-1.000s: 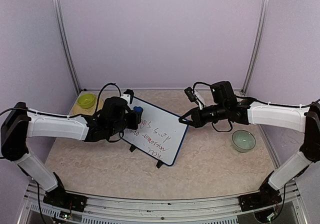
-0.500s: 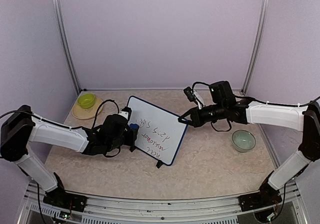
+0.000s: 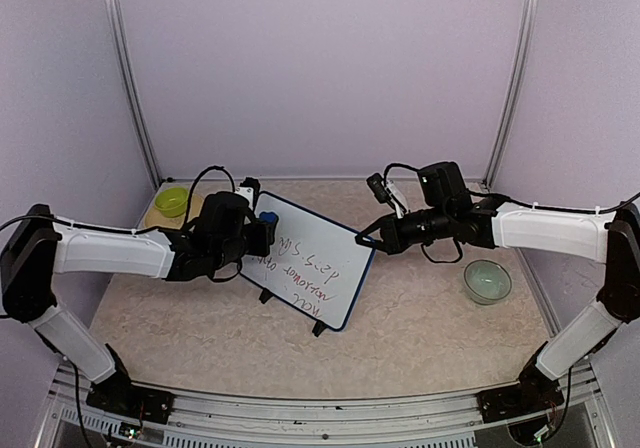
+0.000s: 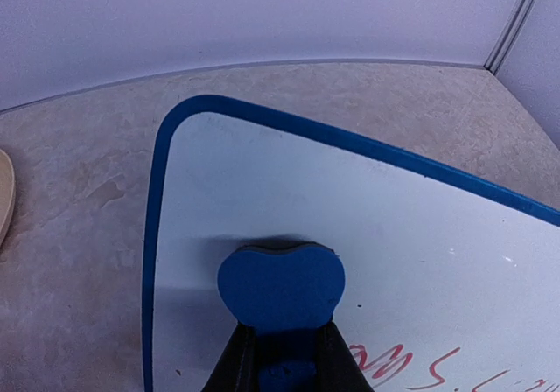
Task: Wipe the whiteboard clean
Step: Erase the center of the whiteboard.
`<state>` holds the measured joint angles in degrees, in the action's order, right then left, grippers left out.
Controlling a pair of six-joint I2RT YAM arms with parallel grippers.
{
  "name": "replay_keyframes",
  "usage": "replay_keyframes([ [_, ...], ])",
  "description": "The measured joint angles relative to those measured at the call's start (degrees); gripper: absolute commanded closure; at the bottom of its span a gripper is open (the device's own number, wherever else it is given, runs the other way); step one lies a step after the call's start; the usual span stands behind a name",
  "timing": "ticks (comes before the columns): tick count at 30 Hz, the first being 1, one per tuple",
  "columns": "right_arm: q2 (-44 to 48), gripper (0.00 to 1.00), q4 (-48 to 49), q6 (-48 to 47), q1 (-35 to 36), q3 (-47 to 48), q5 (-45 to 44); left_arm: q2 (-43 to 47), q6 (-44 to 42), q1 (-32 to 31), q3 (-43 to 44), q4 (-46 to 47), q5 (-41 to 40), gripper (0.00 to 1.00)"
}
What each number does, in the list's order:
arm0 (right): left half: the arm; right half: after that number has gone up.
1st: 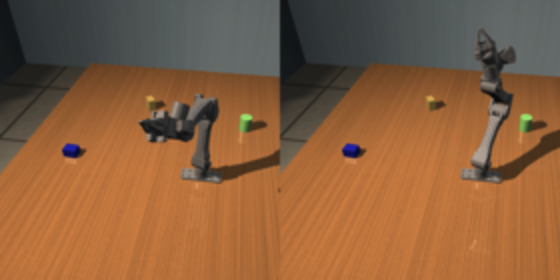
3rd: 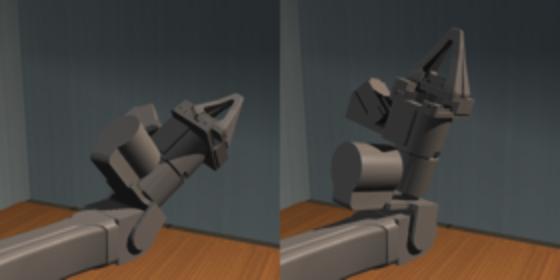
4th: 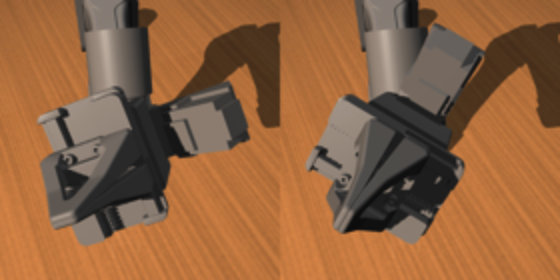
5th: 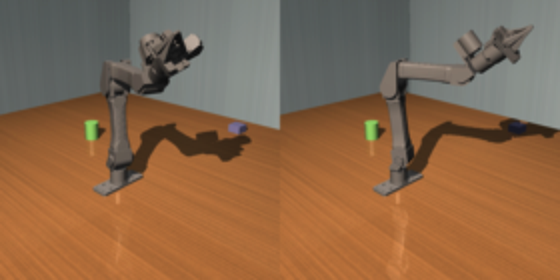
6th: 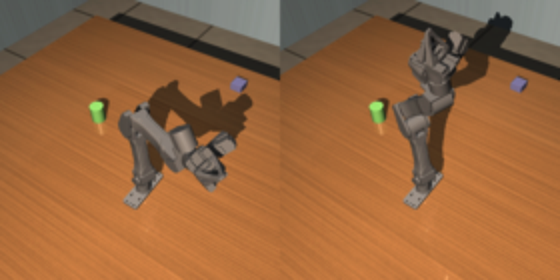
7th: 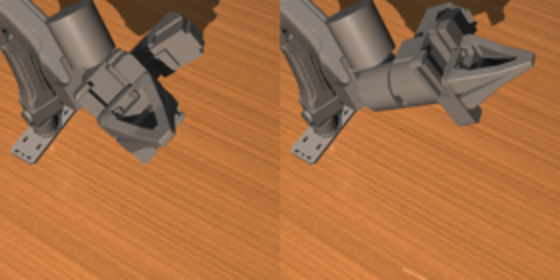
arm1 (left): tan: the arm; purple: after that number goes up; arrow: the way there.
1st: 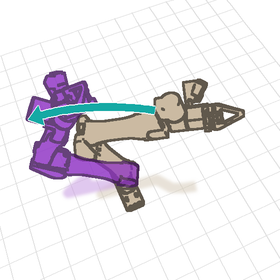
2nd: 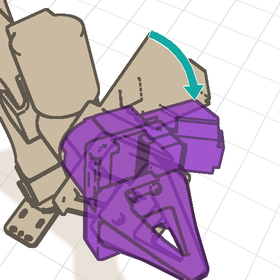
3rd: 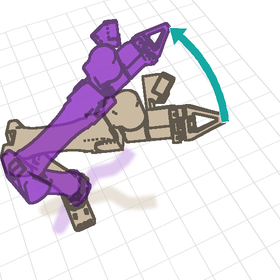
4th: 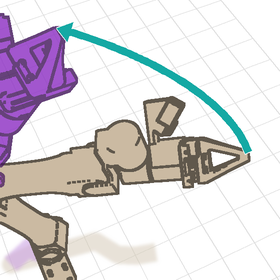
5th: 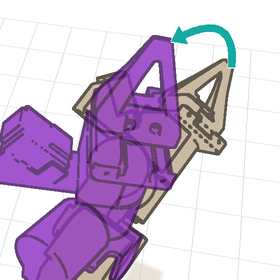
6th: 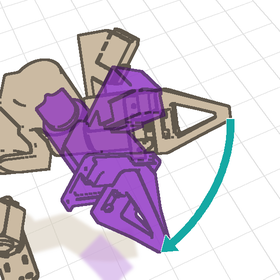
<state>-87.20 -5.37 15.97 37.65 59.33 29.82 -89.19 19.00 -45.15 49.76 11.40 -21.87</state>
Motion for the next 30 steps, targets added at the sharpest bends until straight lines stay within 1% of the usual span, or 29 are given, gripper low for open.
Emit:
replay_keyframes([
  [5, 0.0, 1.00, 0.0, 0.0, 0.0, 0.0, 0.0, 0.0, 0.2, 0.3, -0.1, 0.7, 0.8, 0.83],
  [8, 0.0, 1.00, 0.0, 0.0, 0.0, 0.0, 0.0, 0.0, 0.6, -0.3, -1.8, 1.9, 0.9, 0.83],
  [13, 0.0, 1.00, -0.1, 0.0, 0.0, 0.0, -0.2, 0.6, 2.6, -2.2, -7.8, 2.5, 0.7, 0.83],
  [19, 0.0, 1.00, 0.1, 0.0, 0.0, 0.0, 0.0, 1.5, 4.8, -2.5, -13.6, 2.4, 1.0, 0.84],
  [25, 0.0, 1.00, 0.1, 0.1, 0.0, 0.0, -0.1, 1.6, 4.8, -1.9, -12.9, 1.1, 1.8, 0.83],
  [30, 0.0, 1.00, 0.1, 0.2, 0.0, 0.0, -0.2, 1.4, 3.5, -0.5, -7.2, -1.4, 2.0, 0.83],
])
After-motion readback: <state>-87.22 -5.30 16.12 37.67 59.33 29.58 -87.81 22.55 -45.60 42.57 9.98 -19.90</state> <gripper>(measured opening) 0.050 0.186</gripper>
